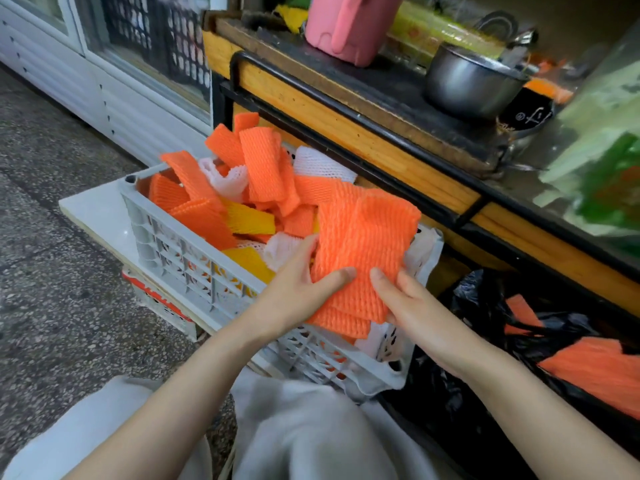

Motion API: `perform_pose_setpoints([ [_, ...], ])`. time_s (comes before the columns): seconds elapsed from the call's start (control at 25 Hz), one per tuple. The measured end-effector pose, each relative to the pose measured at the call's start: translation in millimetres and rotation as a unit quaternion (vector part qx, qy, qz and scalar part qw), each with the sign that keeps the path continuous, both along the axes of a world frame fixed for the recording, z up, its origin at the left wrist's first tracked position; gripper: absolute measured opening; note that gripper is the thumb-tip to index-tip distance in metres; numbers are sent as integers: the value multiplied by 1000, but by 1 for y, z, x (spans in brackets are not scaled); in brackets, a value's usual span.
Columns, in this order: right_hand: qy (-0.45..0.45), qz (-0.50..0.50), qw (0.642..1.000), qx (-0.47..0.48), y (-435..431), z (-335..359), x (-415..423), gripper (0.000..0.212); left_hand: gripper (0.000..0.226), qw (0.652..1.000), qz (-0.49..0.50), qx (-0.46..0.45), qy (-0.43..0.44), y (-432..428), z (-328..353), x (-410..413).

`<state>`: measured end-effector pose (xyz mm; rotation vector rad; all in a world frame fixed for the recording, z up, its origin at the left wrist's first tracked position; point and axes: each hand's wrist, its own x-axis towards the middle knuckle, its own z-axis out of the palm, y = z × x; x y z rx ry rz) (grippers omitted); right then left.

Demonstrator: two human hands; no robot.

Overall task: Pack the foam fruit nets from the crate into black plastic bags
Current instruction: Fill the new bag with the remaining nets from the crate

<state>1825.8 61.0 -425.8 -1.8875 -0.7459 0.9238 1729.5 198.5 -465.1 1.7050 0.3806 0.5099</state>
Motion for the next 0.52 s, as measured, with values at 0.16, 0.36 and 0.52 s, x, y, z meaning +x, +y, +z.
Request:
perform_pose_setpoints([
  [0.16,11,22,999,29,-36,19,5,60,36,998,-51,-44,-20,-33,27,20],
  [0.36,-33,-198,970,135,-99,44,38,49,33,983,-150,-95,-39,-99,61,68],
  [0.52,-129,-346,913,175,-165,60,79,46,44,984,-175,-35,-15,-156,73,115],
])
